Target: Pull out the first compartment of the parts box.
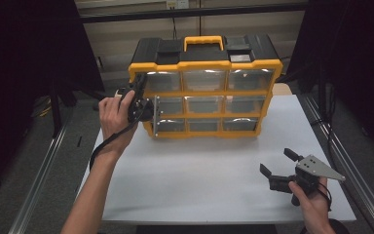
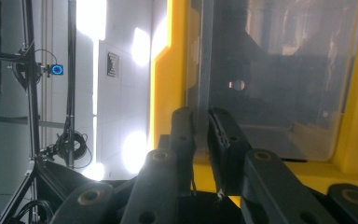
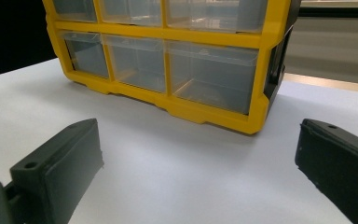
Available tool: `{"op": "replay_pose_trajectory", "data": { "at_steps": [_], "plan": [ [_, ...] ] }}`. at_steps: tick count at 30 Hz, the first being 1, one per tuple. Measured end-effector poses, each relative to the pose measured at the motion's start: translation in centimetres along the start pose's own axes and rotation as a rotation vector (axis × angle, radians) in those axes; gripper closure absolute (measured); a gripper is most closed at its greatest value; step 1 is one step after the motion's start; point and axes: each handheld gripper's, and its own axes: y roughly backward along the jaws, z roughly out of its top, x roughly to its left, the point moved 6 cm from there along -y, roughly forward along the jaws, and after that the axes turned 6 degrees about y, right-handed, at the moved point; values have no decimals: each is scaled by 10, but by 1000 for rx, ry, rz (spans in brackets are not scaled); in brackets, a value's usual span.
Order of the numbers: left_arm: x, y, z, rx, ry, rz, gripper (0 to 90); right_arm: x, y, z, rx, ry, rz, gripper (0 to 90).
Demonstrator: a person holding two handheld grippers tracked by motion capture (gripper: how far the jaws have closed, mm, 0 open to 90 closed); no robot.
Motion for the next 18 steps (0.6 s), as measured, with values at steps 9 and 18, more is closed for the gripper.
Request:
{"op": "replay_pose_trajectory", "data": {
  "at_steps": [9, 18],
  "plan": [
    [2, 3, 1, -14, -1, 1, 826, 0, 1, 0, 0, -1, -2, 0],
    [4, 12, 3, -11, -18, -3, 818, -1, 0, 0, -3, 3, -5, 0]
  ]
}}
